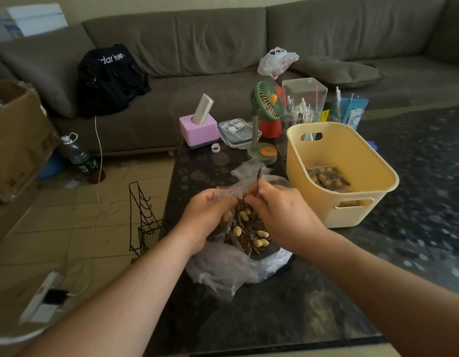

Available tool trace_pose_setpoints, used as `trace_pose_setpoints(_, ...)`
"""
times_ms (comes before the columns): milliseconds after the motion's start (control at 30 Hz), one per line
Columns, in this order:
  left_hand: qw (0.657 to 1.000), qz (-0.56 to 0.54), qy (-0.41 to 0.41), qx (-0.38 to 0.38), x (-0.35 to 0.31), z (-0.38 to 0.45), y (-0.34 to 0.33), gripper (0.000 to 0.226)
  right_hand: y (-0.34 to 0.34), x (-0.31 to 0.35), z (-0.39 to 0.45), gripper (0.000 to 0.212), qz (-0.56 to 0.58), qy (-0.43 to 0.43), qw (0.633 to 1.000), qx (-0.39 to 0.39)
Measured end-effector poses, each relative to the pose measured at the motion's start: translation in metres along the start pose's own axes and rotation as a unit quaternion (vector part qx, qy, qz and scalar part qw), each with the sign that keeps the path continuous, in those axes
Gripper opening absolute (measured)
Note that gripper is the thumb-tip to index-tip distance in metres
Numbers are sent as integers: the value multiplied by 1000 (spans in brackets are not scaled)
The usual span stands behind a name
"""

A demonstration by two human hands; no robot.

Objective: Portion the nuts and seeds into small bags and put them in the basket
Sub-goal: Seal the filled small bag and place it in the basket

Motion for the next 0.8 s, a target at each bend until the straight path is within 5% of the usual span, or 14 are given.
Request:
trace_pose_setpoints(133,992,-111,20,57,-5,-5,-11,17,5,-10,-4,26,41,-80,996,-29)
trace_pose_setpoints(267,992,-110,23,63,-9,-7,-4,14,9,-27,-9,26,103,-185,976,-55)
trace_pose_setpoints(400,997,67,8,-35,-7,-4,24,25,12,-31,-18,26,163,-252,951,-77)
trace_pose_setpoints(533,981,166,-43,-95,-7,-7,39,31,23,-21,-21,26,151,-234,957,-86)
trace_pose_setpoints(800,962,243,-120,-21,-13,-17,20,46,55,1,-16,23,120,-173,969,-129)
Point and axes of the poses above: each hand's wrist, its own z-axis towards the middle knuckle, its own y-axis out of the back of the hand, x = y × z, the point moved 5 cm from there along z, towards the middle knuckle, and after that the axes turned 8 degrees about y, right-handed, at the moved point
